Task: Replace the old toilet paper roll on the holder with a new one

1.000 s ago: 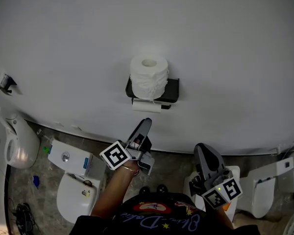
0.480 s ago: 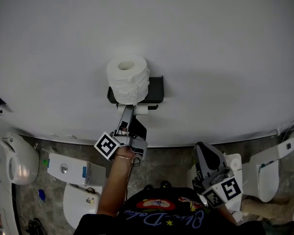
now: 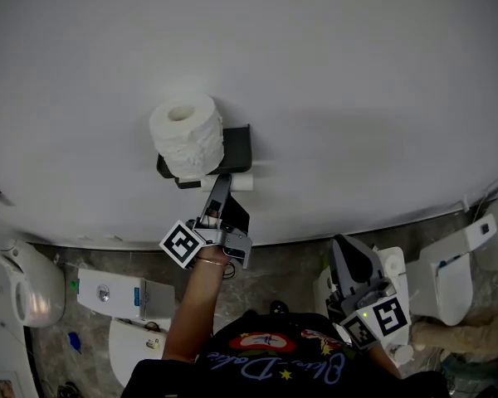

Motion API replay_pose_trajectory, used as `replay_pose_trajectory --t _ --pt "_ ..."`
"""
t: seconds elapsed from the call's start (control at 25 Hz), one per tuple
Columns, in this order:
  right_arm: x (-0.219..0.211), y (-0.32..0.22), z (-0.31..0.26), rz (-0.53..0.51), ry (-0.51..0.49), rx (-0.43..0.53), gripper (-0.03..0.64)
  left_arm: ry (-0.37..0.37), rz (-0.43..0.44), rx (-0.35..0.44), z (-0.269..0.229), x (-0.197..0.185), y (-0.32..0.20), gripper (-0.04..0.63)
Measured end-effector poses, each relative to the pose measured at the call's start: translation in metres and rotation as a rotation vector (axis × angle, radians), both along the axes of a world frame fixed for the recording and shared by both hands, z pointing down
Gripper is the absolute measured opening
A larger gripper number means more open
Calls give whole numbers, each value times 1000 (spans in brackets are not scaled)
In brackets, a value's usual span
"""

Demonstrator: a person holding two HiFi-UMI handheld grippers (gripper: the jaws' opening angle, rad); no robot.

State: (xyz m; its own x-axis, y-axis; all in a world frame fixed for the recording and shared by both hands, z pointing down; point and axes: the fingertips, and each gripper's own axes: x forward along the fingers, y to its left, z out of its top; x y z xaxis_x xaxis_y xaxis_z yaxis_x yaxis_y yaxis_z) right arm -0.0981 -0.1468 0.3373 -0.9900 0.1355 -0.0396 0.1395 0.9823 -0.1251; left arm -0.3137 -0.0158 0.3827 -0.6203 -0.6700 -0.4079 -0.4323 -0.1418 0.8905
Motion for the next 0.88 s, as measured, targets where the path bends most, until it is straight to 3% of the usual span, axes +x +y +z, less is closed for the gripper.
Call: replay_pose_trajectory --t 0.24,0.36,0.44,0.56,0.68,0.76,0.88 --pt "30 -31 7 101 13 -31 15 -13 166 -68 8 33 -75 187" --pt "40 -45 12 137 22 -52 15 -50 224 -158 10 60 -96 187" --pt "42 -52 14 146 24 -67 15 -143 210 -302 13 75 -95 187" --pt "37 -56 15 140 21 -79 15 -367 144 -554 7 90 -80 187" --pt "29 -55 14 111 16 -97 15 -567 66 -748 -6 106 -56 187" --pt "21 -52 13 84 8 -107 15 -650 5 -849 -15 113 -40 187" --pt "9 -47 12 46 -2 -116 15 -708 -73 -954 -20 121 -17 187"
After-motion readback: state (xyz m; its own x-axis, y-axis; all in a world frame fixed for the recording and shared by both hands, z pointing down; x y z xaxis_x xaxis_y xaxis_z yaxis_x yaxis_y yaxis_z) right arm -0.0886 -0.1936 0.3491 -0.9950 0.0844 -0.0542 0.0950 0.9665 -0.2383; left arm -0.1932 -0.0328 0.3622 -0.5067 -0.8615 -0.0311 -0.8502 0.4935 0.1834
